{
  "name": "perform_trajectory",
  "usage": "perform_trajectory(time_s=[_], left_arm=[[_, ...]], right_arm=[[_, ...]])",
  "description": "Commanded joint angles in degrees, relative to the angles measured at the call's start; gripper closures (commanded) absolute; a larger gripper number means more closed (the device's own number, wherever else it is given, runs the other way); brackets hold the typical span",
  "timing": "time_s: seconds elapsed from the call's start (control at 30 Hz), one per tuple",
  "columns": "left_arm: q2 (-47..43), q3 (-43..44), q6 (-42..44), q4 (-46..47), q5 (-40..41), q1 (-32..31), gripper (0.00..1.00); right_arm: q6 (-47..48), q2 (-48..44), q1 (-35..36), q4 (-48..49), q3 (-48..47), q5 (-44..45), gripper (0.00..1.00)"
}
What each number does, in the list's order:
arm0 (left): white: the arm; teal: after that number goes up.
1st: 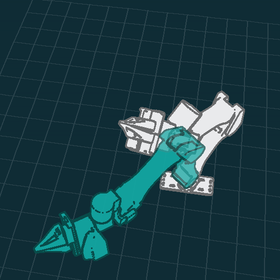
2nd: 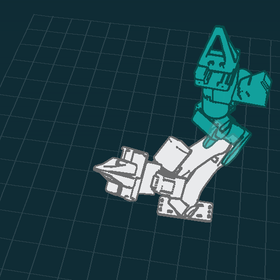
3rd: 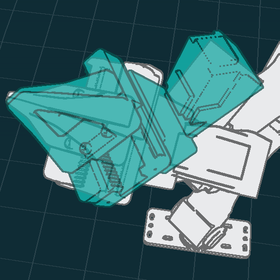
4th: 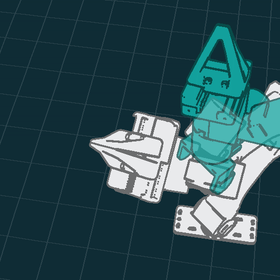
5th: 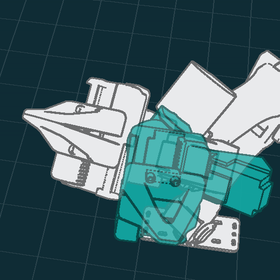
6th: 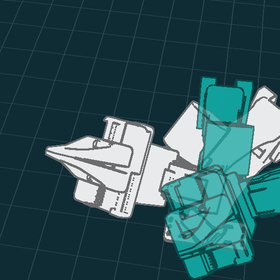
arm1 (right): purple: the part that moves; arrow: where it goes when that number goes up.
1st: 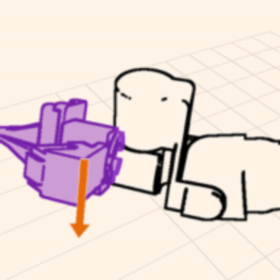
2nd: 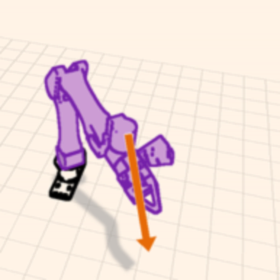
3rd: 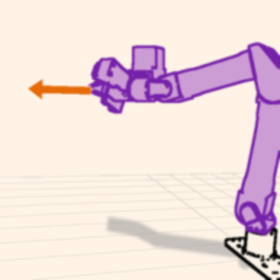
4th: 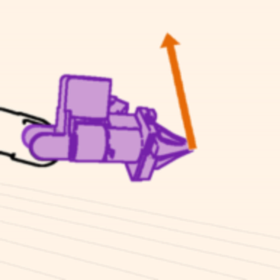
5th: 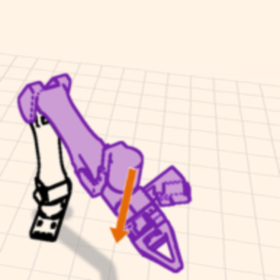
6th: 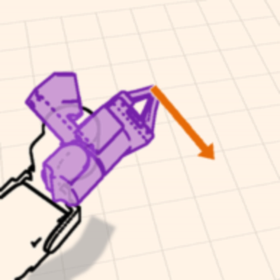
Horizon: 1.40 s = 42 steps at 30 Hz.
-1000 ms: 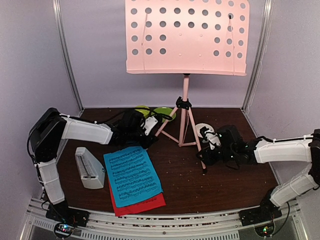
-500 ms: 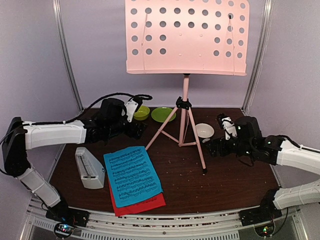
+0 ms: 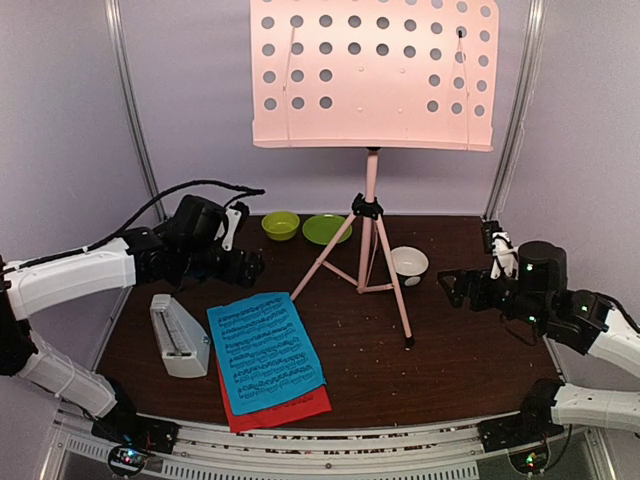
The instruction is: Set up the instrument practice props
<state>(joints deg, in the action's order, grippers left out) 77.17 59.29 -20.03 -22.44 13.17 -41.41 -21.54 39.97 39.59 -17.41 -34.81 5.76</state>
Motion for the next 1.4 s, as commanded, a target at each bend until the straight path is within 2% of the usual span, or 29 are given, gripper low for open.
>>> perform_trajectory(time_s=[0.0,0.2,0.4,0.6,0.83,1.03,1.27,1.37], left_arm=[[-1.06,-4.11,-7.08,-5.77,-6.4,1.48,0.02],[3.66,-7.53,-9.6,-3.67,-17.03,8.58,0.03],[12.3,-1.62,-5.92,-3.48,-20.01,9.9,0.02],[19.62,4.41,-1.05,-0.44,-26.56,11.4,0.02],[25.15,7.87,3.51,3.06,-39.86,17.82,0.02],[31.65,14.35,10.98,-3.53,-45.15,18.08,0.06],[35.95,14.88,15.34,-4.36,-53.89,18.19,0.17],[36.29,14.31,16.29,-4.15,-53.16,18.29,0.17]], right_arm=[[-4.1,1.04,2.19,-1.75,0.52,-7.03,0.0],[-8.67,3.92,7.29,-0.79,0.86,-5.31,0.0],[-11.64,8.62,14.92,3.12,1.27,-2.77,0.0],[-12.89,14.24,19.65,3.95,-0.89,-1.19,0.01],[-15.2,16.89,22.15,7.31,-0.8,-0.97,0.01],[-16.29,18.75,23.74,7.44,-1.47,-0.13,0.02],[-16.25,19.98,24.81,6.09,-3.14,0.24,0.01],[-16.27,20.1,24.92,5.93,-3.98,0.33,0.01]])
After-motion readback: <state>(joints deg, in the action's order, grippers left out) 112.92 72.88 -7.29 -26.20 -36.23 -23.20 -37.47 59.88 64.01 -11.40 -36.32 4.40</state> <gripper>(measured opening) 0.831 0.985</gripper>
